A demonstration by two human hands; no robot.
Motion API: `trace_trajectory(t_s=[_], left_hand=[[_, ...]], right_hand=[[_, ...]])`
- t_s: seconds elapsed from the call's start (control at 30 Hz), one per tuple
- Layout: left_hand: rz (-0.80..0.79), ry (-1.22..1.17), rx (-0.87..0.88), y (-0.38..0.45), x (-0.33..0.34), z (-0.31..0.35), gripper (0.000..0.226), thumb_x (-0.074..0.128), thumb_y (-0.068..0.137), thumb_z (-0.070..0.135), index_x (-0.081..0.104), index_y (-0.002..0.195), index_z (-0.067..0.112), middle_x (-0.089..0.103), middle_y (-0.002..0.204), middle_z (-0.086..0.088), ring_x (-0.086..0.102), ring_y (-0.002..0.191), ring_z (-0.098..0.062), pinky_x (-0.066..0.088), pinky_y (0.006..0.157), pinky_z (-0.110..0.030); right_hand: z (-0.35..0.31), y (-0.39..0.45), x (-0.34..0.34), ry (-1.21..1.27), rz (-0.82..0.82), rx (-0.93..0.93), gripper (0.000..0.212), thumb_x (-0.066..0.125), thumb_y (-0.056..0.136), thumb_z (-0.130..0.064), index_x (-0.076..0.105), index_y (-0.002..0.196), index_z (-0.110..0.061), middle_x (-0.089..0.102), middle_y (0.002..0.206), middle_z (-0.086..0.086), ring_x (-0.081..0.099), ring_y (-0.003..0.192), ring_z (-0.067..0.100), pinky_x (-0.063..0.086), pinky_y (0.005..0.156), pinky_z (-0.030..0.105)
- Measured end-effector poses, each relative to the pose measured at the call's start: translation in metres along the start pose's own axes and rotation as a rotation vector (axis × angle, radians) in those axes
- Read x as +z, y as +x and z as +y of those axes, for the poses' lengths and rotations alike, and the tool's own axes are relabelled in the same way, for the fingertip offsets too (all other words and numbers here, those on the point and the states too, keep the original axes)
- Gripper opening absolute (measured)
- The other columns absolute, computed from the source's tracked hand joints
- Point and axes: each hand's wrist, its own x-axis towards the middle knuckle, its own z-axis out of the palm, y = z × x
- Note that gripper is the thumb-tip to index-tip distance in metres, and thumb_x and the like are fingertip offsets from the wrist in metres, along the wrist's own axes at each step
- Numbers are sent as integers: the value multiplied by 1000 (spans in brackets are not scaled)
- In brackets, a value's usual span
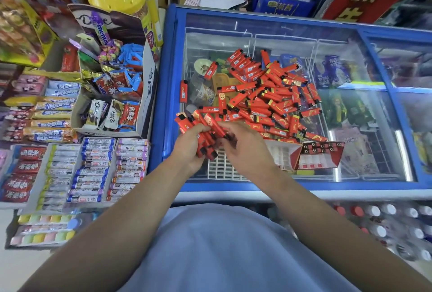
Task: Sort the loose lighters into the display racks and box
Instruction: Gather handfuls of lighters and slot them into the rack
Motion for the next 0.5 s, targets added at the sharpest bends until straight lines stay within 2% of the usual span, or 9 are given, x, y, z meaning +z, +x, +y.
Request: trace_trajectory(t_s=[0.07, 0.13, 0.23, 0.33, 0.5], left_hand=[[27, -39, -7, 3, -8, -1, 5, 61, 94, 6, 65, 92, 6, 71, 75, -13, 67, 64, -23, 57, 70, -34], [58, -76, -19, 6, -17, -3, 2, 62, 93, 3, 64, 93, 4, 71, 74, -12, 68, 67, -23, 57, 76, -36], [94, -109, -42, 6, -27, -7, 2, 62, 93, 1, 61, 94, 2, 71, 74, -12, 68, 66, -23, 59, 69, -36], [108, -110, -60, 4, -32, -12, 2, 62, 94, 2, 61, 96, 2, 71, 72, -11, 69, 67, -23, 61, 64, -34], [131, -103, -86, 1, -36, -14, 7, 65, 93, 2, 63, 100, -1, 75, 74, -12, 72, 69, -23, 60, 60, -32]], right_hand=[[8, -3, -10, 89, 34, 113, 31, 68, 95, -13, 66, 124, -24, 64, 95, -11, 60, 78, -1, 53, 76, 22], [21, -7, -20, 124, 62, 172, 22, 70, 94, -14, 70, 114, -23, 65, 96, -11, 62, 83, 0, 53, 77, 19], [38, -12, -30, 32, 18, 148, 19, 72, 94, -15, 74, 111, -24, 59, 100, -14, 59, 84, -1, 47, 77, 10], [40, -12, -31, -13, -16, 120, 19, 74, 92, -18, 75, 110, -25, 56, 95, -17, 57, 81, -2, 51, 80, 18], [27, -8, -33, 125, 25, 108, 19, 80, 87, -15, 71, 102, -23, 66, 87, -12, 62, 79, 4, 54, 72, 15]])
